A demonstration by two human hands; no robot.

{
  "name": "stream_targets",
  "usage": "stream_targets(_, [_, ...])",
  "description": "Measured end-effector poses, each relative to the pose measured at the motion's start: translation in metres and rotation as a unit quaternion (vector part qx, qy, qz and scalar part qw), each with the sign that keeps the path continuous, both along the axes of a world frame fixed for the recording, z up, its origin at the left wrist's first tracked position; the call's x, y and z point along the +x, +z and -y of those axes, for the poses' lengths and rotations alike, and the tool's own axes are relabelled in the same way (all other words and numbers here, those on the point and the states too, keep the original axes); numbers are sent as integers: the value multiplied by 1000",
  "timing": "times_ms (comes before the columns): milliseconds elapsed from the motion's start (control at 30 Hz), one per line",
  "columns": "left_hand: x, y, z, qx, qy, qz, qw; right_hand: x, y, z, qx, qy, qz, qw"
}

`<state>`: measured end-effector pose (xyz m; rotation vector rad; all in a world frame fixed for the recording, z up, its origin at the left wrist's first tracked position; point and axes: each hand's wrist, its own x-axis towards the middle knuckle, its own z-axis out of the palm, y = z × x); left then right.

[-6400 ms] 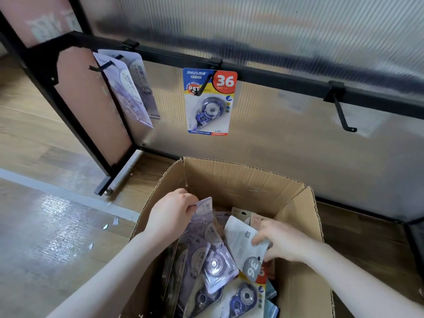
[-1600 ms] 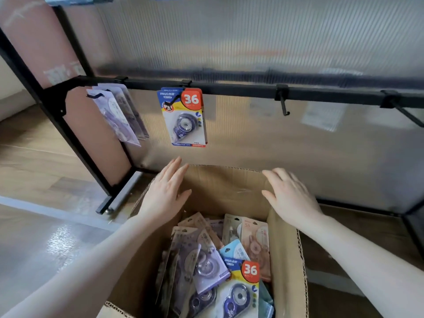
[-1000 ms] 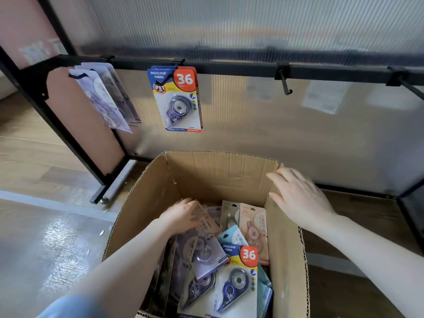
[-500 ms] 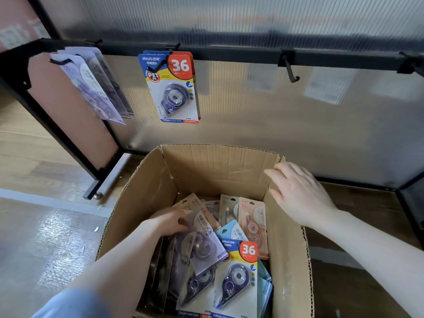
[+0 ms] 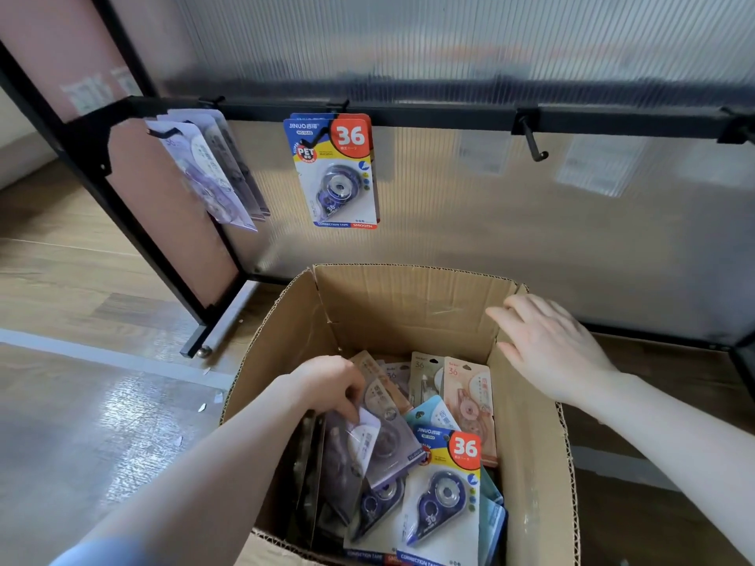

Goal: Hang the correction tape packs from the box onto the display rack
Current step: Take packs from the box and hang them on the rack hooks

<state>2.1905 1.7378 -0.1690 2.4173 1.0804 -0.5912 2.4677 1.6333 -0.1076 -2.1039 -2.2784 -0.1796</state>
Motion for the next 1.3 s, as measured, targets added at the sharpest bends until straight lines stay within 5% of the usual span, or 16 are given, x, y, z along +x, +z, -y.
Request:
stream_targets(400, [-8, 61, 5, 84, 11, 77, 993, -11, 5, -4, -24, 22, 22, 999])
stream_targets(833, [-43, 90, 8, 180, 104, 122, 971, -72, -51, -47, -264, 63, -35, 962])
stream_targets(1300, [-60, 70, -2, 181, 106, 100, 973, -126, -137, -91, -315, -43, -189, 929])
